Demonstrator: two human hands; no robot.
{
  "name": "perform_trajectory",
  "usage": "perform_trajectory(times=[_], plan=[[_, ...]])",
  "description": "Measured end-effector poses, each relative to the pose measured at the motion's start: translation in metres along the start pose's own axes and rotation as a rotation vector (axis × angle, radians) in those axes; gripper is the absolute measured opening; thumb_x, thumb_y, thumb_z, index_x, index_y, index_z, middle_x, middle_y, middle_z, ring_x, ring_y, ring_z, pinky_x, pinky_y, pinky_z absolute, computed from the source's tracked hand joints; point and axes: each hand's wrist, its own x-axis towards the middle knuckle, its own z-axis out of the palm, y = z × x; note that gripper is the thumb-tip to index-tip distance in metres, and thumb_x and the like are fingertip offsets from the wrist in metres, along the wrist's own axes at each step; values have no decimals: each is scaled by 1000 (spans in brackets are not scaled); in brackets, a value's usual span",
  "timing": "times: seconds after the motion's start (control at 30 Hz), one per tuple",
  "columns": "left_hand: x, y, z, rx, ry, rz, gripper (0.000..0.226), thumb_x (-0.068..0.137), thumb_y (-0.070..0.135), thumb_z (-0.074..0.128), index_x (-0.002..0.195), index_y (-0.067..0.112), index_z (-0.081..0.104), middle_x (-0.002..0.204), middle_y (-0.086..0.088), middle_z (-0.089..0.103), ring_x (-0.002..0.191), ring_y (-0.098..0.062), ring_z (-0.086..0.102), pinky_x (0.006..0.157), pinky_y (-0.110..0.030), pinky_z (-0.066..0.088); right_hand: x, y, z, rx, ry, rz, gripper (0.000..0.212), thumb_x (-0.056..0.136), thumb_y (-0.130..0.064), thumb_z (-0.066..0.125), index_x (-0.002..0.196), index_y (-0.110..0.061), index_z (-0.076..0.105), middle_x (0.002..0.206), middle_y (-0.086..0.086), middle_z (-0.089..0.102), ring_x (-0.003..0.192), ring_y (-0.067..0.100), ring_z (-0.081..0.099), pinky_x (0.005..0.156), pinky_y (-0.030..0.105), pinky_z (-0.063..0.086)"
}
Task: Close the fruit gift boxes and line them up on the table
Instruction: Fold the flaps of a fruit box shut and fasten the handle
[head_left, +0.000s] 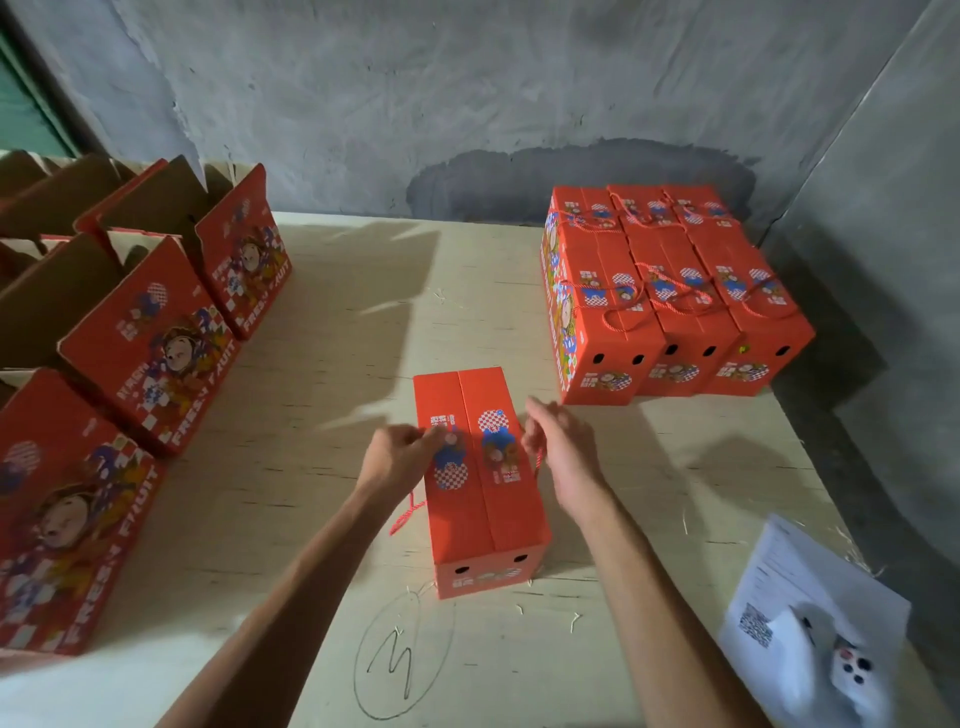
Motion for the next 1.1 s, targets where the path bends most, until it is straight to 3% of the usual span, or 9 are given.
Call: perform_trajectory(times=[0.1,0.2,0.33,0.47,0.6,0.7,0.8,0.9,1.1], plan=[[2,62,3,-20,-14,104,37,96,33,67,72,5,71,55,-1,60,45,-16,53,51,-26,45,3,-45,27,-127,-86,-114,31,94,-38,67,71,-17,69,67,2,70,62,15,66,59,28,52],[5,102,7,16,28,205,42,98,30,61,72,-2,67,66,-18,69,57,-33,66,60,-37,56,9,-75,51,-219,-149,-148,37,100,-35,58,86,-3,71,76,14,74,69,27,72,70,44,58],[1,107,4,238,109,318,32,93,14,53,67,-2,62,72,-21,69,62,-28,57,58,-34,47,10,-83,57,-174,-199,-24,45,97,-42,50,75,-8,70,65,7,74,57,21,73,51,22,53],[-6,105,-4,442,129,450,27,93,13,52,81,11,76,80,-14,70,82,-33,60,68,-34,48,10,-84,65,-110,-222,132,51,99,-49,51,64,-14,60,46,0,53,38,17,58,45,24,50],[-6,102,-17,440,100,381,21,88,14,60,71,12,73,67,-7,68,65,-31,63,53,-29,44,7,-80,76,-211,-279,152,58,98,-58,48,74,-7,62,47,4,59,39,19,60,41,20,46],[-7,99,-23,351,236,335,20,87,27,66,72,19,75,72,-2,72,71,-28,68,61,-34,55,8,-90,79,-299,-251,119,55,81,-64,59,75,-9,65,53,5,62,48,24,65,53,31,57],[-4,93,-21,274,193,361,19,95,26,60,86,18,74,90,-4,76,87,-29,70,71,-38,55,10,-107,82,-413,-237,64,56,71,-62,64,78,-7,72,60,7,71,57,29,72,70,40,62],[1,85,-14,228,190,405,21,102,23,50,97,11,66,100,-12,71,95,-32,67,72,-36,47,12,-116,87,-441,-198,42,53,68,-58,67,80,-7,75,61,3,72,64,25,76,65,30,58],[9,75,-18,243,100,479,45,100,25,61,143,14,56,136,-10,63,124,-27,60,101,-38,49,29,-139,83,-419,-68,-16,25,81,-25,55,68,-7,67,49,4,63,45,18,58,56,23,44]])
